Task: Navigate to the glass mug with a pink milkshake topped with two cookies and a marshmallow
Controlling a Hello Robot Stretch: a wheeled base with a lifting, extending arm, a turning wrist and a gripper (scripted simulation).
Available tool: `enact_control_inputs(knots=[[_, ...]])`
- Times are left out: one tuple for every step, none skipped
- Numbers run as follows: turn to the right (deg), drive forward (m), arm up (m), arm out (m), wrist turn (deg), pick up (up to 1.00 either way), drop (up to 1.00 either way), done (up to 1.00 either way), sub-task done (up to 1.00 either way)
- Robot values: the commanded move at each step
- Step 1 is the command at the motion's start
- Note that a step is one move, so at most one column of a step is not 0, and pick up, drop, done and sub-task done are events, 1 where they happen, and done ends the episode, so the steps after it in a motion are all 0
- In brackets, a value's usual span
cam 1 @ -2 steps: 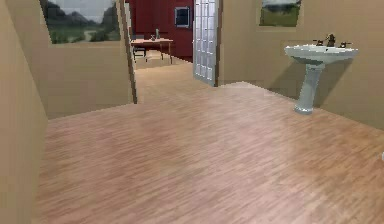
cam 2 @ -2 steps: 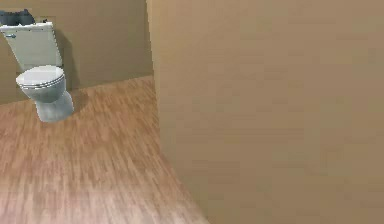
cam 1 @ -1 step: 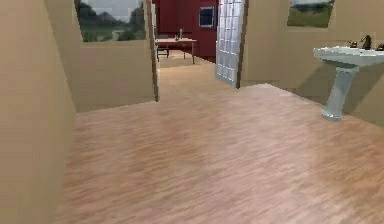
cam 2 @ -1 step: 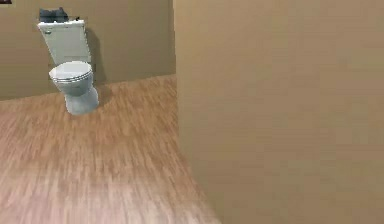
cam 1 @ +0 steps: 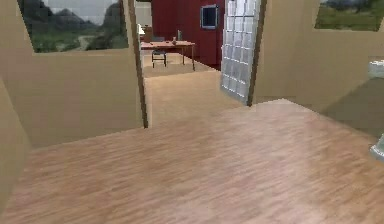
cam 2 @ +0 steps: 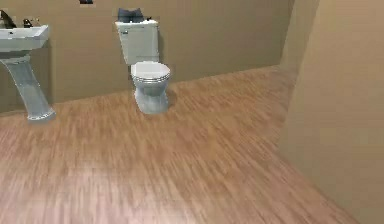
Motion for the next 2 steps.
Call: enact_control_inputs(knots=[[0.0,1.00,0.00,0.00,0.0,0.00,0.00,0.00,0.00],[0.0,1.00,0.00,0.00,0.0,0.00,0.00,0.00,0.00]])
